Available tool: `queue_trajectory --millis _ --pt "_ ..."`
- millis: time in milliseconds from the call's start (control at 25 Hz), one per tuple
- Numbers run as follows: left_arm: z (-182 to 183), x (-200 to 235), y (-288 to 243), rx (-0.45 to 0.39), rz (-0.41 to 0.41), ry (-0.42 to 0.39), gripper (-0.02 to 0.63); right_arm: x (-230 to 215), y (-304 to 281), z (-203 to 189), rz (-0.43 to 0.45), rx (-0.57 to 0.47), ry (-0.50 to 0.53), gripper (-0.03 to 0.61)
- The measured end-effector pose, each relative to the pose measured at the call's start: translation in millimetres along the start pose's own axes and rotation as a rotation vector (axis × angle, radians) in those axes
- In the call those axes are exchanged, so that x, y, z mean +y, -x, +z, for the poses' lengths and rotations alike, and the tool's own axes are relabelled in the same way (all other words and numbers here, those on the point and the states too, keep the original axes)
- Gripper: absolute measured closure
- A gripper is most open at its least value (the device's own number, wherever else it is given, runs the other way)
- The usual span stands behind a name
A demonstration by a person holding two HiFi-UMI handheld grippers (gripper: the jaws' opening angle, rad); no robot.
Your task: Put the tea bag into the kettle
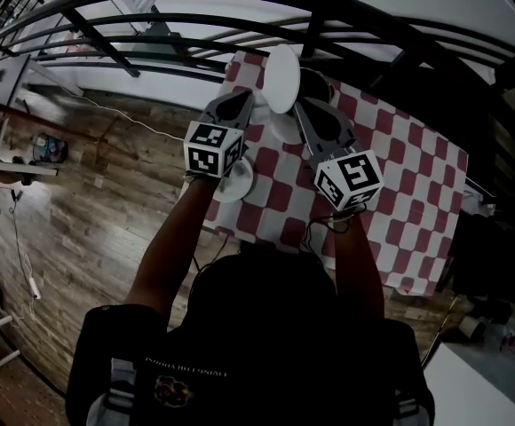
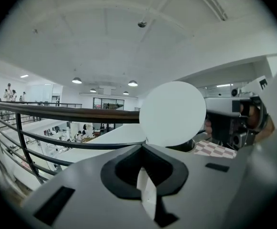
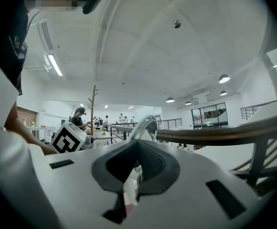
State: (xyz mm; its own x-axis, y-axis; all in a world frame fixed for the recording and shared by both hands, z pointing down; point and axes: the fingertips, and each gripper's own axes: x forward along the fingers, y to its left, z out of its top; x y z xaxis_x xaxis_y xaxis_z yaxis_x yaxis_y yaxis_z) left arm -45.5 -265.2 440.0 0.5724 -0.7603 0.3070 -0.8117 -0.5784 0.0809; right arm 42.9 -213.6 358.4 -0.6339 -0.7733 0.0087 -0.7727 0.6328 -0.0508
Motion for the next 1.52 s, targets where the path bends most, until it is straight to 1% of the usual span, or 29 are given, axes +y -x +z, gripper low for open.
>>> queue_trajectory --millis 160,320,520,920,960,1040,1080,1120,1200,1280,1400,1520 --pt "1.1 -1.1 -1.2 -0.004 0.005 -0.005 0.609 -3.6 0.5 -3.3 -0.019 0.009 -0.018 0.566" --pt "0.6 -0.4 -1.8 0.000 0.004 -0.019 0.609 -5.1 1.0 -4.9 -0.023 0.019 -0.014 0.566" --pt "0.5 -1.5 -0.8 -0.010 -0.010 -0.003 0.609 -5.7 2.6 -9.2 -0.027 0.030 -0.021 0.566" --pt "1.4 -3.5 -1.5 -0.029 0.010 -0.005 0.609 -8.4 8.7 -17.7 -0.035 0.053 -0.027 0.566" --pt "1.6 -5.0 -2.1 -0.025 0.001 -0.006 0.609 -8.4 9.9 -18.1 -0.036 0.056 -0.026 0.566" --pt "2.7 -5.4 0.3 -0.006 -0.046 0.010 0.609 -6.7 12.7 -18.4 -0.036 0.061 -0.024 0.566" --pt "5.6 -1.9 6.1 -0.010 -0.066 0.035 0.609 -5.2 14.4 -18.4 -0.035 0.064 -0.024 0.566" --pt "11.4 4.2 15.7 -0.032 -0.069 0.067 0.609 -4.3 16.7 -18.8 -0.034 0.066 -0.023 0.566" --pt "24.6 17.9 40.8 -0.100 -0.038 0.105 0.609 -6.4 23.7 -22.4 -0.043 0.075 -0.027 0.566" --pt "27.2 27.7 65.7 -0.131 0.002 0.097 0.609 -9.0 29.6 -30.5 -0.056 0.090 -0.038 0.566" --pt "6.5 39.0 95.7 -0.117 0.058 0.088 0.609 -4.3 31.6 -42.6 -0.058 0.115 -0.059 0.566" --pt "-34.0 44.8 118.4 -0.060 0.095 0.120 0.609 10.4 28.2 -52.6 -0.034 0.136 -0.071 0.566"
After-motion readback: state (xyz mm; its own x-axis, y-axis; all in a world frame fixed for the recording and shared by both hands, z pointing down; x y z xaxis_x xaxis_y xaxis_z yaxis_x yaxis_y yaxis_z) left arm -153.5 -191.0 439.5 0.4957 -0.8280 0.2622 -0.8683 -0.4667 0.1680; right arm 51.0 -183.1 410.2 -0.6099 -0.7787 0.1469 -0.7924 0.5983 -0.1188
